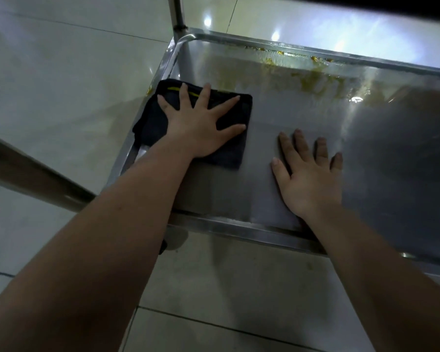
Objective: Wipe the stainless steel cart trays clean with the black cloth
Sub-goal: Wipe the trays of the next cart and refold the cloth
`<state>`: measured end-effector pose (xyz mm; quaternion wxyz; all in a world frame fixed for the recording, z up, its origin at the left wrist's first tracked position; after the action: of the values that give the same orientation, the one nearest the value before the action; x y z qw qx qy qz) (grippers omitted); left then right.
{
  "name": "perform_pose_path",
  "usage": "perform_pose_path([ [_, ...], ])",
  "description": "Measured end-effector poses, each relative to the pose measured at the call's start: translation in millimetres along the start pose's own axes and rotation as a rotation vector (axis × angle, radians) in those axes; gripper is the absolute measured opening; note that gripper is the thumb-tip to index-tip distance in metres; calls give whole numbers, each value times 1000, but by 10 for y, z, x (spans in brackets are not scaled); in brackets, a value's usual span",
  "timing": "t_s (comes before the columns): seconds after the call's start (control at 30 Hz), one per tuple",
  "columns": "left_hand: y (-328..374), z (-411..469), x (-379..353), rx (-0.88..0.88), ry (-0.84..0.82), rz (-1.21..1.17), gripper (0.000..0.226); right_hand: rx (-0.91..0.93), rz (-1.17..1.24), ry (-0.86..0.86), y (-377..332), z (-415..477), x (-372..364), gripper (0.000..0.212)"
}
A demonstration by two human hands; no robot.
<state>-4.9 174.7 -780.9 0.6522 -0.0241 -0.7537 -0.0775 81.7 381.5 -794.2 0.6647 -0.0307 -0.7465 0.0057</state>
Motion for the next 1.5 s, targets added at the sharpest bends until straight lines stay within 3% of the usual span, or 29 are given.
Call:
perform_pose_path([
  [0.27,-10,86,33,27,-2,-1,68,4,7,-27,-28,29,11,61],
  [0.53,-25,-1142,-248,10,-223,36,71,10,-7,-32,-25,26,-11,61],
  [0.77,-13,-1363,-250,27,-178,13,73,86,-48,-71,22,-10,51,61],
  [0.9,-29,-1345,-249,35,-168,13,74,112,-117,-71,663,-273,189,67],
  [1.03,36,-1367,-247,58,-191,19,72,-54,-72,-133,1551,-584,127,67],
  [1.13,411,-1377,-255,-13,-176,37,75,-101,-79,-152,1646,-599,34,64],
  [1.27,1471,-1297,-331,-133,-141,44,75,-96,-58,-139,1603,-577,27,58],
  [1.33,2023,-1261,-399,-177,-160,19,76,-110,42,-103,1626,-583,84,54],
  [1.4,2339,-1253,-401,-184,-170,-13,75,-195,360,-11,1677,-643,235,49],
  [1.47,2331,-1262,-287,-161,-126,-128,68,-316,695,101,1731,-743,382,45],
  [1.5,2217,-1272,-186,-147,-64,-205,64,-319,743,165,1679,-785,475,45],
])
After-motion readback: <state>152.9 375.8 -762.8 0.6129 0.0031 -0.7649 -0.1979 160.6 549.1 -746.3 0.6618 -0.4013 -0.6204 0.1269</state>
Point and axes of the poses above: each hand's wrist, its own z-axis towards the middle knuckle, its own x-axis out of the back of the hand, y = z × x, the point moved 9 cm from there along z, towards the middle knuckle, and after that the axes turned 1 degree about y, right-handed, at the moved point
